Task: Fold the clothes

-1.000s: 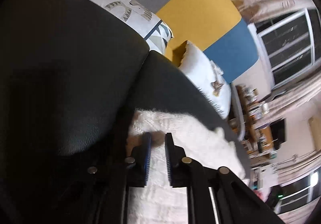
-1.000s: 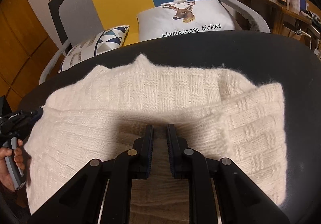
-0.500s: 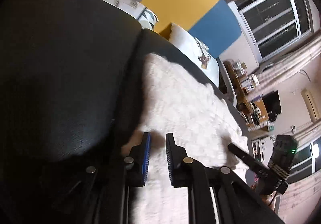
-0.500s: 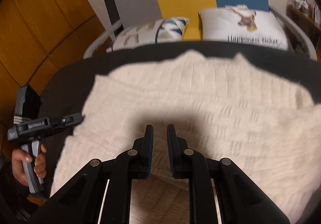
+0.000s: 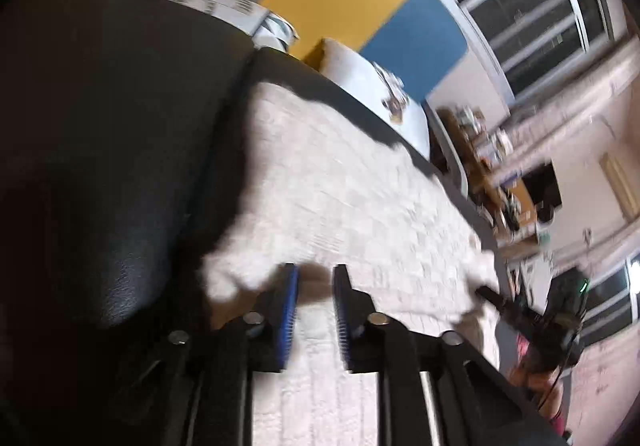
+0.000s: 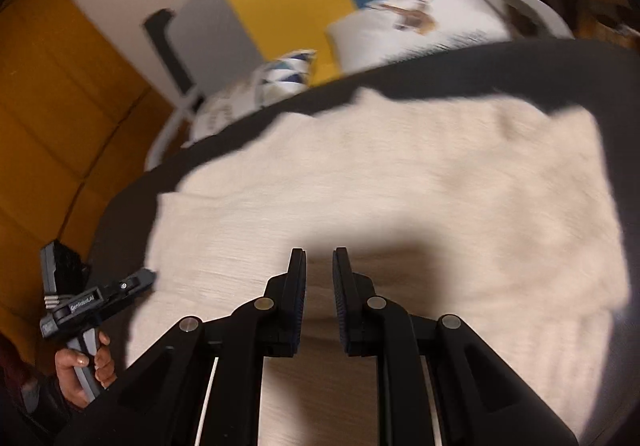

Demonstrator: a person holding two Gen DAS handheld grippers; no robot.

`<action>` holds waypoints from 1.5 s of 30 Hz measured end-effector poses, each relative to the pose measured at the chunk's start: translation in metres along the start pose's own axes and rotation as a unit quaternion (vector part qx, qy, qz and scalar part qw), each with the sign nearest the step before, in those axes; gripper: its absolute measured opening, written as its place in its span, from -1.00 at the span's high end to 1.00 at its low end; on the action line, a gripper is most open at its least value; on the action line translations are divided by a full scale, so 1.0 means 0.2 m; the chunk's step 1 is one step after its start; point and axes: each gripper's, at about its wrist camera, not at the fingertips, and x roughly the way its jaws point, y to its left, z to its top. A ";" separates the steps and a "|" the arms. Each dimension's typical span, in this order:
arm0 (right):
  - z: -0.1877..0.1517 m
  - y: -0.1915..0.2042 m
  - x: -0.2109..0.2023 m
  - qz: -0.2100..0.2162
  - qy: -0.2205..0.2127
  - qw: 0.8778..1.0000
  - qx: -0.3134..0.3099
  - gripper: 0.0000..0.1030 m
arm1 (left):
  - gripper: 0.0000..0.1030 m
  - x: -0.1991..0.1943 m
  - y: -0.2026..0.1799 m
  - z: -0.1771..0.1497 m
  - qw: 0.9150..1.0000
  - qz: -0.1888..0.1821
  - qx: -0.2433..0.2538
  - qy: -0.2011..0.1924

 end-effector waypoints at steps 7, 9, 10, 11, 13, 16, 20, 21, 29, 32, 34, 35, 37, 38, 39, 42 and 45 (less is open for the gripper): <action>-0.06 -0.17 -0.03 0.057 -0.023 0.996 0.063 0.70 | 0.54 -0.03 -0.07 0.03 1.000 -0.010 -0.002 -0.017; -0.03 -0.20 -0.08 0.057 -0.048 0.994 0.077 0.70 | 0.51 -0.02 -0.12 0.07 0.999 -0.015 0.013 -0.027; 0.00 -0.23 -0.10 0.055 -0.056 0.993 0.084 0.70 | 0.51 -0.01 -0.15 0.09 0.999 -0.017 0.021 -0.031; 0.04 -0.27 -0.11 0.051 -0.064 0.992 0.091 0.70 | 0.51 -0.01 -0.17 0.11 0.999 -0.020 0.029 -0.036; 0.09 -0.30 -0.10 0.033 -0.064 0.993 0.091 0.70 | 0.51 0.02 -0.20 0.14 0.998 -0.006 0.038 -0.041; 0.14 -0.35 -0.03 0.005 -0.046 0.995 0.093 0.70 | 0.64 0.12 -0.09 0.15 0.999 0.051 0.016 -0.008; 0.12 -0.40 -0.01 -0.009 -0.041 0.995 0.088 0.70 | 0.54 0.07 -0.05 0.16 1.000 0.022 -0.005 -0.016; 0.12 -0.40 -0.04 -0.003 -0.048 0.995 0.085 0.70 | 0.49 0.06 -0.06 0.18 1.000 0.010 -0.012 -0.019; 0.18 -0.54 -0.11 -0.034 -0.082 0.990 0.111 0.70 | 0.50 0.17 -0.18 0.30 0.999 0.023 0.017 -0.018; 0.21 -0.61 -0.10 -0.046 -0.076 0.988 0.124 0.71 | 0.50 0.18 -0.15 0.30 1.000 0.027 0.001 -0.012; 0.21 -0.63 -0.10 -0.052 -0.071 0.989 0.121 0.71 | 0.47 0.19 -0.13 0.30 0.999 0.030 -0.010 -0.008; 0.23 -0.62 -0.12 -0.053 -0.078 0.989 0.113 0.71 | 0.46 0.18 -0.13 0.30 1.000 0.024 -0.011 -0.011; 0.26 -0.63 -0.16 -0.043 -0.091 0.988 0.113 0.70 | 0.45 0.17 -0.18 0.30 1.000 0.023 0.004 -0.016; 0.28 -0.64 -0.17 -0.044 -0.095 0.988 0.117 0.70 | 0.45 0.19 -0.21 0.30 0.999 0.034 0.025 -0.017; 0.31 -0.66 -0.17 -0.050 -0.096 0.987 0.121 0.70 | 0.45 0.21 -0.22 0.30 0.998 0.045 0.034 -0.012; 0.35 -0.72 -0.12 -0.086 -0.068 0.985 0.133 0.70 | 0.45 0.25 -0.22 0.29 0.997 0.064 0.045 0.003; 0.35 -0.76 -0.10 -0.091 -0.050 0.985 0.135 0.70 | 0.45 0.24 -0.21 0.28 0.997 0.063 0.044 0.001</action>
